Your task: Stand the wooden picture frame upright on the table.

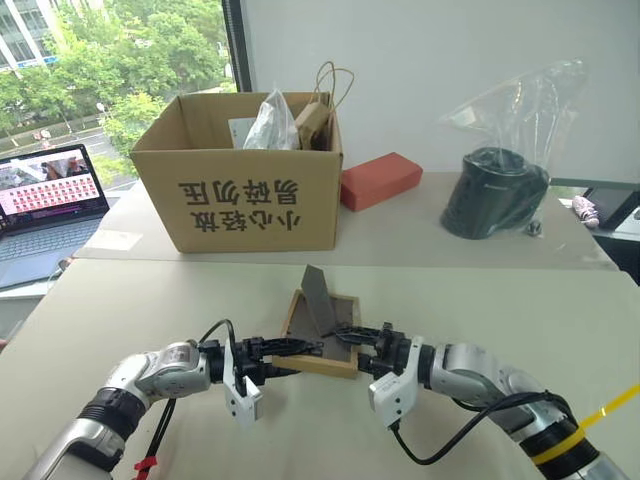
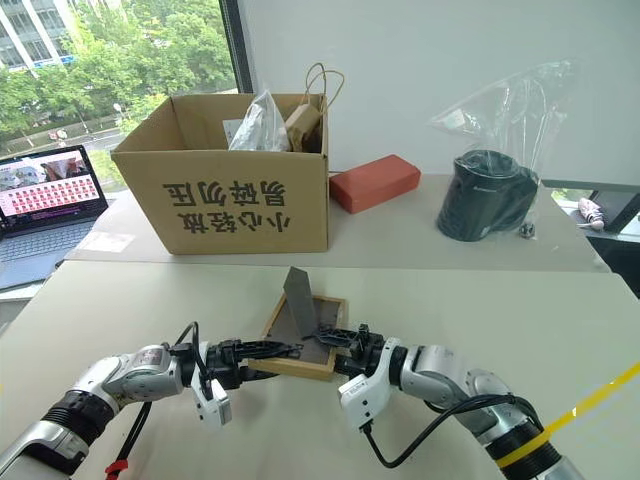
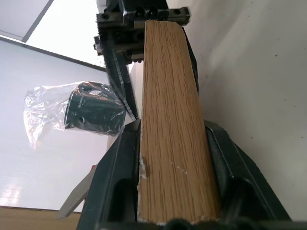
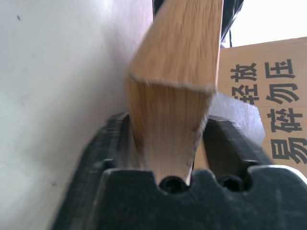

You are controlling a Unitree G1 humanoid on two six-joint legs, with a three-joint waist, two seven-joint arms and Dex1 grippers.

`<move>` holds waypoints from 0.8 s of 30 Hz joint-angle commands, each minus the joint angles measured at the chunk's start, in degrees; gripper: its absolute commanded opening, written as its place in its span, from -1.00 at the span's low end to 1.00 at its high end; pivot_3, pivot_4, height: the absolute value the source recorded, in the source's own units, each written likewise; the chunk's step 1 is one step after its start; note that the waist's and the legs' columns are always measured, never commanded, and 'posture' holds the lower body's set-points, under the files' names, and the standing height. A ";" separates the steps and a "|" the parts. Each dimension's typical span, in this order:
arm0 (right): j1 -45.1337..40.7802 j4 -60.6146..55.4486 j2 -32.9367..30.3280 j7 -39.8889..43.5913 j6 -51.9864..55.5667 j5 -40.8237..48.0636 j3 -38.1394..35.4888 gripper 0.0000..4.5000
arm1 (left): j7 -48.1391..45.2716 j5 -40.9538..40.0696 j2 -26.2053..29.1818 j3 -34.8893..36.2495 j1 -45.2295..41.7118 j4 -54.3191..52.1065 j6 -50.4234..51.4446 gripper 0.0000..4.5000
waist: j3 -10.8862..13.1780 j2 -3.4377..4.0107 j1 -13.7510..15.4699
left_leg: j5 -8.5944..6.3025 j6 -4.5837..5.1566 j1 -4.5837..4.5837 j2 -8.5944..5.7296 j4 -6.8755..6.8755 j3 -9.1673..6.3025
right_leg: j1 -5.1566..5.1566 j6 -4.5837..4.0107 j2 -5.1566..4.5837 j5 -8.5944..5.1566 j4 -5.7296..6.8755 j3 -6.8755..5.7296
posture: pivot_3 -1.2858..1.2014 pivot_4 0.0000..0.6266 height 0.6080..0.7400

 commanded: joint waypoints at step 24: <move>-16.35 -12.37 -6.13 28.61 78.56 77.00 -21.79 -0.46 | -5.15 -30.11 -5.10 21.07 27.08 -31.13 43.52 0.83 | 0.60 0.18 -0.18 | -0.05 0.10 0.48 0.07 0.00 -0.03 | 0.61 -0.10 0.02 0.03 -0.11 -0.02 | 0.03 -0.52 1.00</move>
